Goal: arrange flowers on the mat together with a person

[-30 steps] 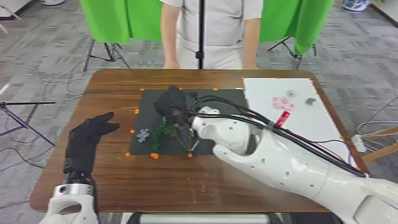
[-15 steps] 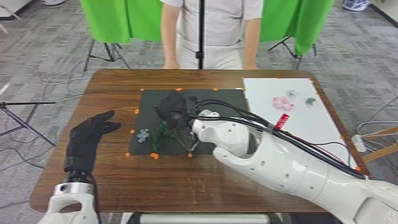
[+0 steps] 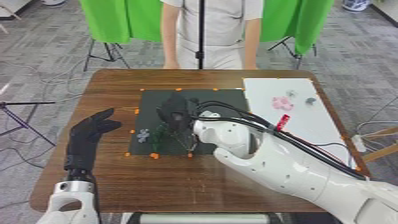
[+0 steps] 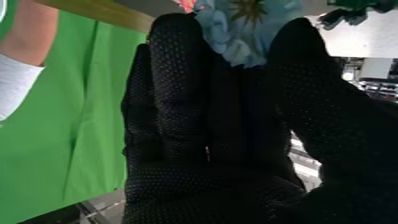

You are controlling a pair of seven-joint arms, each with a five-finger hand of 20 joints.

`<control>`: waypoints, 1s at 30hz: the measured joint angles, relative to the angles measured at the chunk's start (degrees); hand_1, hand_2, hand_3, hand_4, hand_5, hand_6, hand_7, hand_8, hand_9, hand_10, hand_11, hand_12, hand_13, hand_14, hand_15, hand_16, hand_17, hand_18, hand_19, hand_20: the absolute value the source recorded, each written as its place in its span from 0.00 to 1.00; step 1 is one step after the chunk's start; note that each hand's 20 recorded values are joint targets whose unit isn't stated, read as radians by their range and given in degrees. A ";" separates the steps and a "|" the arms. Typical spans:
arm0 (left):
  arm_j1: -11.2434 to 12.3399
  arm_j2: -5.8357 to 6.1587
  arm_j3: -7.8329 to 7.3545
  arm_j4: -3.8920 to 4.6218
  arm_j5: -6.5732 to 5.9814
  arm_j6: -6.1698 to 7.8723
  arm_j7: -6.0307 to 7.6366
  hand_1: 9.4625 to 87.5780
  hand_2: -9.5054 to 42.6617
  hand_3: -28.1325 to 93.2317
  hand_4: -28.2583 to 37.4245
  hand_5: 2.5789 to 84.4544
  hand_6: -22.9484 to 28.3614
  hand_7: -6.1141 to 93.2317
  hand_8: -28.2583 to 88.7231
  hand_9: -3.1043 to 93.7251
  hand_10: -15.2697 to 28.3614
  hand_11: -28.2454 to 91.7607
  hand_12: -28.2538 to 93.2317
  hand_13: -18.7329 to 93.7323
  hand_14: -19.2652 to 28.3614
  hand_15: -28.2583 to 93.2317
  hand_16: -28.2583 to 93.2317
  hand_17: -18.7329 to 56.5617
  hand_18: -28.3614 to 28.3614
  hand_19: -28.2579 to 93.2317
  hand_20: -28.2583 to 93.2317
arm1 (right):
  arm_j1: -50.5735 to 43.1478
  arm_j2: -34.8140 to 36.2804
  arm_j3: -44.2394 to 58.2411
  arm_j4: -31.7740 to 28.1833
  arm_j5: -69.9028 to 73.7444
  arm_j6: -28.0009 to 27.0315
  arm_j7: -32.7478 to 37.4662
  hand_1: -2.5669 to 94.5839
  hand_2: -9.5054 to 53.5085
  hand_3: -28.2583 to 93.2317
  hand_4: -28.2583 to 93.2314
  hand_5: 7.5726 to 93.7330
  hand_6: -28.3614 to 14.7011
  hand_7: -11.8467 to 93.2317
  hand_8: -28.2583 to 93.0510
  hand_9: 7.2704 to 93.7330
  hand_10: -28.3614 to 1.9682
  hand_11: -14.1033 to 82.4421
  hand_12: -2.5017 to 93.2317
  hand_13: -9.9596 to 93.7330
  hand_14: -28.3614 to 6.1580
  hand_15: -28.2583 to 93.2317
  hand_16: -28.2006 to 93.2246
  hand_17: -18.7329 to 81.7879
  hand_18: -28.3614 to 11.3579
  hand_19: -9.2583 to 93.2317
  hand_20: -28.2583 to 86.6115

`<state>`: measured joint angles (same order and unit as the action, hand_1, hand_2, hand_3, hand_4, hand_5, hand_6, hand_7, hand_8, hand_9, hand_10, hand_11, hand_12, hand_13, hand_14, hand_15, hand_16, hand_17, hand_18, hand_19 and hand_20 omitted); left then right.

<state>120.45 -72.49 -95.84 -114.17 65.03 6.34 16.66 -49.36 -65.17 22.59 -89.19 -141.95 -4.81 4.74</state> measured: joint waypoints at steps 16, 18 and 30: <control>-0.10 0.20 -0.06 0.00 0.05 -0.22 -0.12 0.13 0.21 0.81 0.00 0.63 0.47 0.21 0.20 0.65 0.69 0.37 0.46 0.57 0.83 0.41 0.30 0.38 0.73 0.31 0.40 | -0.79 0.61 0.42 -0.79 -0.42 -2.18 0.17 0.44 0.00 0.89 0.00 0.66 0.80 0.30 0.12 0.73 0.56 0.26 0.17 0.73 0.58 0.58 0.53 0.46 0.37 0.39 0.61; -0.12 0.24 -0.06 0.00 0.05 -0.23 -0.14 0.13 0.21 0.81 0.00 0.63 0.47 0.21 0.20 0.65 0.69 0.37 0.46 0.57 0.83 0.41 0.29 0.38 0.73 0.31 0.40 | -0.85 0.86 0.55 -1.28 -0.23 -3.08 0.32 0.43 0.00 0.89 0.00 0.65 0.81 0.30 0.12 0.72 0.56 0.25 0.17 0.73 0.58 0.58 0.53 0.46 0.36 0.38 0.61; -0.31 0.52 -0.04 0.00 0.07 -0.31 -0.23 0.16 0.18 0.83 0.02 0.62 0.53 0.19 0.21 0.58 0.72 0.40 0.40 0.54 0.83 0.42 0.26 0.38 0.73 0.30 0.40 | -5.53 3.07 10.69 -8.50 5.00 -4.26 1.46 0.41 0.00 0.86 0.00 0.62 0.76 0.28 0.13 0.68 0.55 0.26 0.19 0.69 0.53 0.55 0.52 0.45 0.36 0.38 0.60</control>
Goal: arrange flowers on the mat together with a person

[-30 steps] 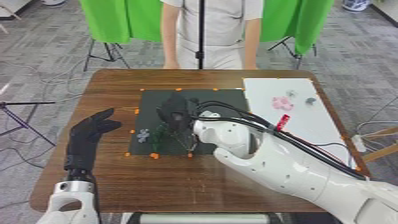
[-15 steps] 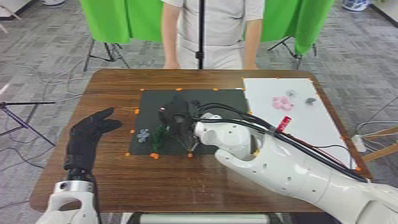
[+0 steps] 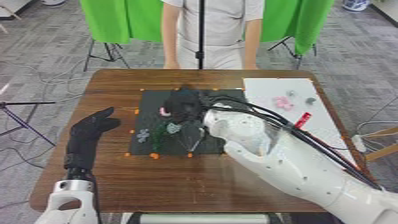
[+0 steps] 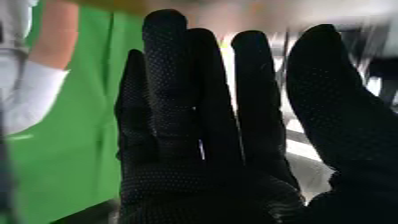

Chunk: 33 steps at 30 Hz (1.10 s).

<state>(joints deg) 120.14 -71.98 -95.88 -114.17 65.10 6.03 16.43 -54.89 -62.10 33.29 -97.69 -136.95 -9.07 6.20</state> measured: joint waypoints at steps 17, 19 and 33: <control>-0.94 0.28 1.09 0.61 0.45 -0.76 0.75 0.18 0.21 0.80 0.08 0.59 0.55 0.19 0.20 0.53 0.70 0.42 0.37 0.49 0.76 0.38 0.26 0.41 0.69 0.29 0.41 | -39.05 -10.18 47.90 -23.11 41.66 22.37 -25.02 0.11 0.18 0.87 0.10 0.41 0.61 0.17 0.17 0.38 0.46 0.18 0.11 0.36 0.56 0.27 0.30 0.39 0.54 0.09 0.44; -0.93 0.20 1.09 0.61 0.64 -0.92 0.86 0.18 0.22 0.79 0.08 0.59 0.55 0.19 0.20 0.53 0.70 0.42 0.37 0.50 0.76 0.38 0.26 0.41 0.69 0.29 0.41 | -44.34 -13.06 52.52 -24.43 47.06 22.22 -27.86 0.10 0.18 0.88 0.08 0.41 0.62 0.18 0.17 0.39 0.47 0.19 0.10 0.36 0.58 0.29 0.28 0.39 0.54 0.09 0.44; -0.96 0.00 1.35 0.41 1.20 -1.86 0.94 0.18 0.22 0.79 0.09 0.58 0.54 0.19 0.20 0.55 0.70 0.42 0.37 0.52 0.79 0.40 0.26 0.40 0.71 0.30 0.42 | -69.54 -14.82 59.67 -24.19 71.74 16.93 -30.07 0.07 0.20 0.89 0.08 0.42 0.66 0.21 0.16 0.41 0.50 0.19 0.11 0.39 0.55 0.32 0.27 0.38 0.48 0.10 0.44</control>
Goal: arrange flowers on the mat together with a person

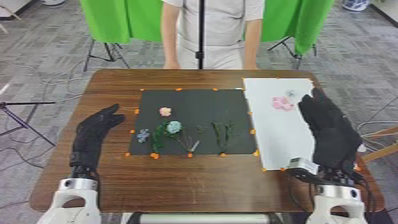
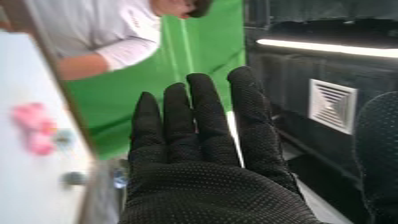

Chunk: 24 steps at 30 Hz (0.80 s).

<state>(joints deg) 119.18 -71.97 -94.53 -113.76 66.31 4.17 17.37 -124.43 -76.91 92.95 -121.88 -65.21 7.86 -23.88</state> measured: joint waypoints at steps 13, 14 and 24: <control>-0.55 -0.14 0.89 -0.10 0.39 -0.71 -0.14 0.18 0.23 0.78 0.09 0.58 0.53 0.19 0.20 0.55 0.69 0.42 0.37 0.52 0.80 0.41 0.26 0.39 0.72 0.30 0.41 | 1.32 -0.42 -2.02 0.82 0.38 -0.64 0.77 0.07 0.20 0.89 0.08 0.43 0.67 0.22 0.16 0.42 0.51 0.20 0.12 0.41 0.50 0.34 0.30 0.38 0.47 0.10 0.45; -0.54 -0.15 0.87 -0.15 0.39 -0.71 -0.14 0.18 0.23 0.79 0.09 0.58 0.53 0.19 0.20 0.55 0.69 0.42 0.37 0.52 0.80 0.41 0.26 0.38 0.72 0.30 0.41 | 1.32 -0.43 -2.06 0.82 0.49 -0.64 0.79 0.07 0.20 0.89 0.08 0.43 0.67 0.22 0.16 0.43 0.51 0.20 0.12 0.41 0.50 0.34 0.30 0.38 0.46 0.10 0.45; -0.33 -0.55 0.53 -0.51 0.39 -0.70 -0.21 0.18 0.23 0.79 0.09 0.58 0.53 0.19 0.20 0.55 0.69 0.42 0.37 0.53 0.80 0.41 0.26 0.38 0.72 0.30 0.41 | 1.19 -0.43 -2.22 0.78 1.06 -0.63 1.12 0.07 0.20 0.90 0.08 0.45 0.67 0.22 0.16 0.44 0.51 0.20 0.13 0.42 0.51 0.33 0.32 0.38 0.46 0.10 0.45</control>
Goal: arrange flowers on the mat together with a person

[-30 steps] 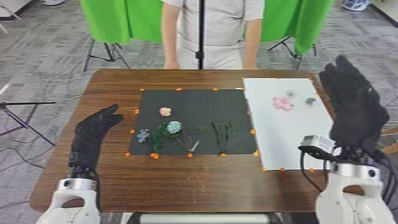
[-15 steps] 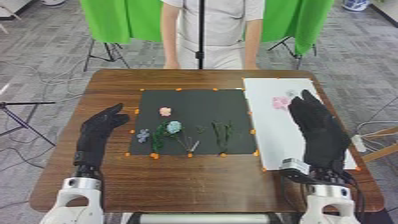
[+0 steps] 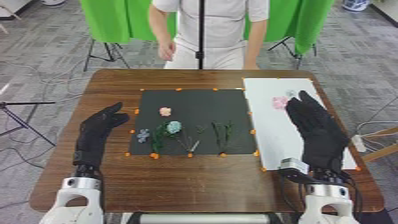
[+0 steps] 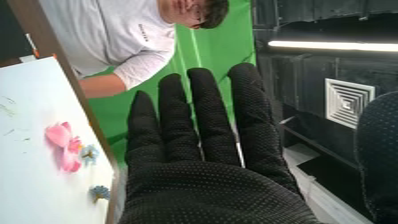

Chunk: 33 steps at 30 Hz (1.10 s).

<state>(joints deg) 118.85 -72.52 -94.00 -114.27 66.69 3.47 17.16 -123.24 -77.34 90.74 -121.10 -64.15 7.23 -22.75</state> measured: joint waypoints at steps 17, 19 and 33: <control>0.63 -0.69 -0.65 -0.36 0.00 0.02 -0.06 0.18 0.23 0.79 0.09 0.58 0.53 0.19 0.20 0.55 0.69 0.42 0.37 0.53 0.79 0.41 0.26 0.38 0.72 0.30 0.41 | -0.24 0.03 0.15 -0.10 0.46 0.03 0.11 0.07 0.20 0.89 0.08 0.47 0.67 0.22 0.16 0.45 0.50 0.20 0.13 0.43 0.51 0.33 0.32 0.39 0.49 0.10 0.45; 0.64 -0.75 -0.66 -0.36 0.00 0.01 -0.06 0.18 0.23 0.79 0.09 0.58 0.53 0.19 0.20 0.55 0.69 0.42 0.37 0.53 0.80 0.41 0.26 0.38 0.72 0.30 0.41 | -0.25 0.03 0.16 -0.10 0.47 0.04 0.11 0.07 0.20 0.89 0.08 0.47 0.66 0.22 0.16 0.46 0.50 0.20 0.13 0.43 0.51 0.33 0.32 0.39 0.49 0.10 0.45; 0.67 -0.91 -0.66 -0.34 -0.02 0.05 -0.02 0.18 0.22 0.79 0.09 0.58 0.53 0.19 0.20 0.55 0.69 0.42 0.37 0.53 0.79 0.41 0.26 0.38 0.72 0.30 0.40 | -0.25 0.06 0.04 -0.07 0.46 0.02 0.78 0.09 0.19 0.89 0.08 0.49 0.66 0.23 0.16 0.47 0.49 0.21 0.14 0.45 0.49 0.34 0.34 0.39 0.47 0.10 0.46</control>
<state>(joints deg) 119.52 -73.43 -94.66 -114.61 66.67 3.52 17.14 -123.49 -77.29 90.78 -121.17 -63.69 7.24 -21.97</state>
